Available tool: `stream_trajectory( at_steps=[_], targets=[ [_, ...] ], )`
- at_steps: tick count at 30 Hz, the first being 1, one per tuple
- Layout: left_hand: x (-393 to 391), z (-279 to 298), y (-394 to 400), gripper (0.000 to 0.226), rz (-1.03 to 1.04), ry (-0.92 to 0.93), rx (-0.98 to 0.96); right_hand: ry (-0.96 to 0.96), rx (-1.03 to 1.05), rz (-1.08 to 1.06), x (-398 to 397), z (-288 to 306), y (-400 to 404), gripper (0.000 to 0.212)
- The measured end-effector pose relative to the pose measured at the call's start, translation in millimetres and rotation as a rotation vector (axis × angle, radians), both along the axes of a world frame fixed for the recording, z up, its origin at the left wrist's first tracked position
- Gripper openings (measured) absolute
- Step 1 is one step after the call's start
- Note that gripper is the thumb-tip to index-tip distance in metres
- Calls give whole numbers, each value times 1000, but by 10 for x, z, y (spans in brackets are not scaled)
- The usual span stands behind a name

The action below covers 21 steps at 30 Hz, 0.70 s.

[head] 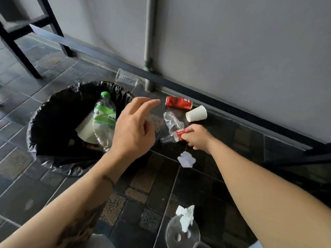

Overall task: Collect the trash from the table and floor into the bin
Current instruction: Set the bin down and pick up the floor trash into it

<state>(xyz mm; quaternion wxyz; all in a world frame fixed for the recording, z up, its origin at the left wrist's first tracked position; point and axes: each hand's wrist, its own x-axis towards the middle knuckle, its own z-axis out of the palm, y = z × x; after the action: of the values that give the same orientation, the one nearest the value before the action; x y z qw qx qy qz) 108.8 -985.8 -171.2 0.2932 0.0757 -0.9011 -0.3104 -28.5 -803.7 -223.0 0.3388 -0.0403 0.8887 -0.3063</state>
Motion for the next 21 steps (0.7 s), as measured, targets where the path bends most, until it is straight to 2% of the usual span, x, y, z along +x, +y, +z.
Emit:
stream_trajectory(
  at_steps=[2,5,7,9,12,14,18,21],
  targets=[
    [-231,-151,272,57,-130,-141,3,-38,121,12,49,-228,265,33],
    [-499,-551,524,59,-216,-439,-27,-57,313,56,182,-495,488,52],
    [-613,-851,590,65,-251,-646,-99,-29,355,81,254,-661,562,50],
    [-685,-1111,631,68,-248,-823,-137,18,351,147,305,-818,613,60],
    [-740,-1450,668,66,-201,-887,-188,77,333,302,360,-1012,625,80],
    [-751,-1640,645,74,-153,-902,-232,66,328,361,397,-1132,598,86],
    [-792,-1865,546,89,-141,-968,-247,104,393,412,502,-1323,598,90],
    [-859,-1971,515,75,-170,-921,-240,154,399,334,587,-1383,656,84]
  ],
)
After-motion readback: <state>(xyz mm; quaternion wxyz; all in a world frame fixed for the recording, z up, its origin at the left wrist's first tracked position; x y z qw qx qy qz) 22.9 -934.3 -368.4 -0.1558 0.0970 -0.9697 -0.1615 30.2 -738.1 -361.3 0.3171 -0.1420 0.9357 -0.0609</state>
